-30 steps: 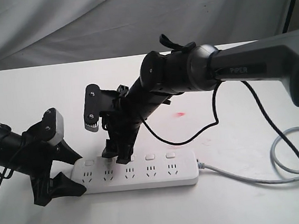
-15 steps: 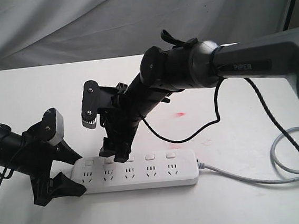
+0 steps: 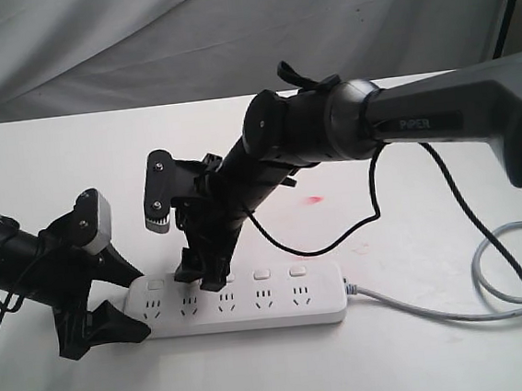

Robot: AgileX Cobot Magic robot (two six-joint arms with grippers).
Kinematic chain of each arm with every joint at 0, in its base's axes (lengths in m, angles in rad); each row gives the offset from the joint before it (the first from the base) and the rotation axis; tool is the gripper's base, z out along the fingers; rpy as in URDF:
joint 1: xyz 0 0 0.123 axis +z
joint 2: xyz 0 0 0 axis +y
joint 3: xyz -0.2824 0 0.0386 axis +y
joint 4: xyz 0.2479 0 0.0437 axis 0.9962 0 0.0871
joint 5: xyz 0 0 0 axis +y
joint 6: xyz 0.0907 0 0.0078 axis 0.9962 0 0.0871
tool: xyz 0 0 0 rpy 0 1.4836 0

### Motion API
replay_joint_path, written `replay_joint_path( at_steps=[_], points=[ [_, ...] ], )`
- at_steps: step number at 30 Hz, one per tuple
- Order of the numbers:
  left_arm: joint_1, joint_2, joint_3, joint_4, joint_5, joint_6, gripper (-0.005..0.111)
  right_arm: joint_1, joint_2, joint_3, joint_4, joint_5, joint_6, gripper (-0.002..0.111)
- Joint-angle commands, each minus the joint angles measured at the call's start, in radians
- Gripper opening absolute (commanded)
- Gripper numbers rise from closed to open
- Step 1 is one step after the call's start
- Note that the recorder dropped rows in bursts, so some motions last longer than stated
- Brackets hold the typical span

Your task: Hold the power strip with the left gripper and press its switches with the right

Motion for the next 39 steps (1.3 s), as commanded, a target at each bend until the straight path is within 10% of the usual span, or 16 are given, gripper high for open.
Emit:
replay_joint_path(
  at_steps=[1,39],
  points=[
    [-0.007,-0.001,0.004,0.004,-0.002,0.001,0.028,0.003,0.015,0.002,-0.071,0.020,0.001,0.072],
    [-0.007,-0.001,0.004,0.004,-0.002,0.001,0.028,0.051,0.050,0.004,-0.229,-0.009,0.088,0.072]
  ],
)
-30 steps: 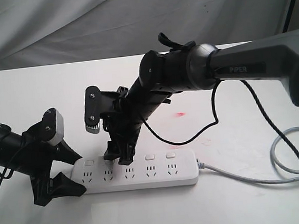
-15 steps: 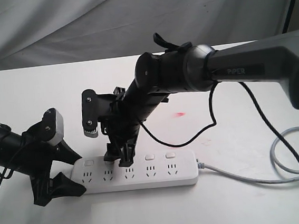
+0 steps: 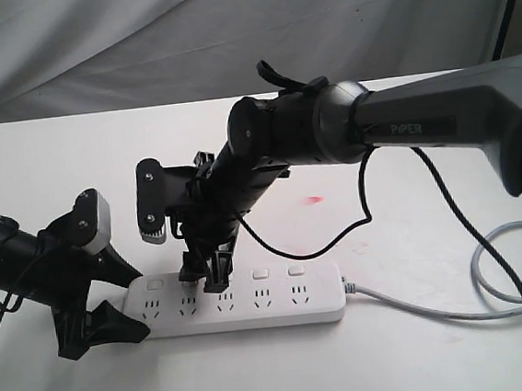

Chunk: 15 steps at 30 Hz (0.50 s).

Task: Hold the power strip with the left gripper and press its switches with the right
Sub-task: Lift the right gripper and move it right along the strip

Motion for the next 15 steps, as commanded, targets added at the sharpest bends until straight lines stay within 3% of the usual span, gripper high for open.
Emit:
replay_joint_path(
  at_steps=[1,9,15],
  points=[
    [-0.007,-0.001,0.004,0.002,-0.002,0.003,0.028,0.009,0.027,0.021,-0.026,0.008,-0.002,0.072],
    [-0.007,-0.001,0.004,0.002,-0.002,0.003,0.028,0.007,-0.073,0.021,0.139,0.015,-0.057,0.072],
    [-0.007,-0.001,0.004,0.002,-0.002,0.003,0.028,-0.007,-0.097,0.021,0.145,0.040,-0.059,0.072]
  ],
)
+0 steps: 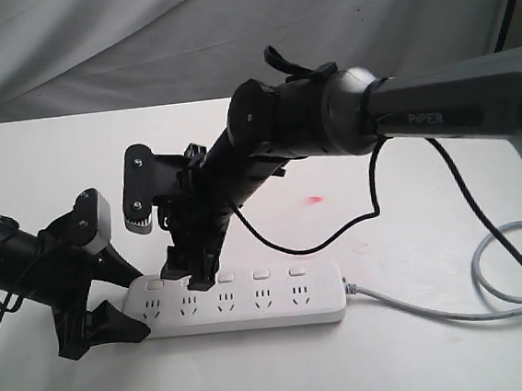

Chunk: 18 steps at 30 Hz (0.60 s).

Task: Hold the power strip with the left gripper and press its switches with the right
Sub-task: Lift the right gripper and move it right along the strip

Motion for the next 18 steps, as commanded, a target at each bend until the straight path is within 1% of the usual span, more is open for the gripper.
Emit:
replay_joint_path(
  at_steps=[1,3,5,10,16,18],
  points=[
    [-0.007,-0.001,0.004,0.001,-0.002,0.003,0.028,-0.014,-0.025,0.001,0.012,0.039,-0.009,0.072],
    [-0.007,-0.001,0.004,0.001,-0.002,0.003,0.028,-0.031,-0.031,0.008,0.009,0.057,-0.009,0.072],
    [-0.007,-0.001,0.004,0.001,-0.002,0.003,0.028,-0.041,-0.047,0.039,0.007,0.039,-0.009,0.072],
    [-0.007,-0.001,0.004,0.001,-0.002,0.003,0.028,-0.066,-0.114,0.161,0.013,-0.099,-0.032,0.072],
    [-0.007,-0.001,0.004,0.001,-0.002,0.003,0.028,-0.087,-0.134,0.213,0.064,-0.100,-0.058,0.072],
    [-0.007,-0.001,0.004,0.001,-0.002,0.003,0.028,-0.102,-0.134,0.235,0.150,-0.102,-0.117,0.072]
  ],
)
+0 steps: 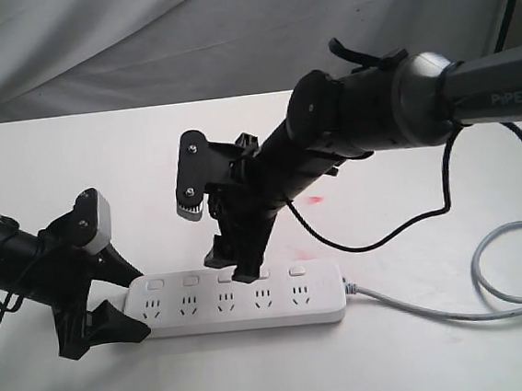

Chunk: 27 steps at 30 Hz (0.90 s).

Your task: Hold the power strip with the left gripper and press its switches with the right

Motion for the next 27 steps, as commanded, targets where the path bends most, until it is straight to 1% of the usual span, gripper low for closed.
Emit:
replay_joint_path(
  at_steps=[1,3,4,10,27],
  points=[
    [-0.007,-0.001,0.004,0.003,-0.002,0.003,0.028,-0.035,-0.011,0.050,0.198,-0.012,-0.167,0.072],
    [-0.007,-0.001,0.004,0.003,-0.002,0.003,0.028,-0.053,-0.011,0.077,0.326,-0.010,-0.297,0.072],
    [-0.007,-0.001,0.004,0.003,-0.002,0.003,0.028,-0.058,-0.011,0.076,0.337,0.000,-0.306,0.072],
    [-0.007,-0.001,0.004,0.003,-0.002,0.003,0.028,-0.062,0.021,0.076,0.337,-0.006,-0.312,0.072],
    [-0.007,-0.001,0.004,0.003,-0.002,0.003,0.028,-0.062,0.023,0.076,0.345,-0.012,-0.321,0.072]
  ],
)
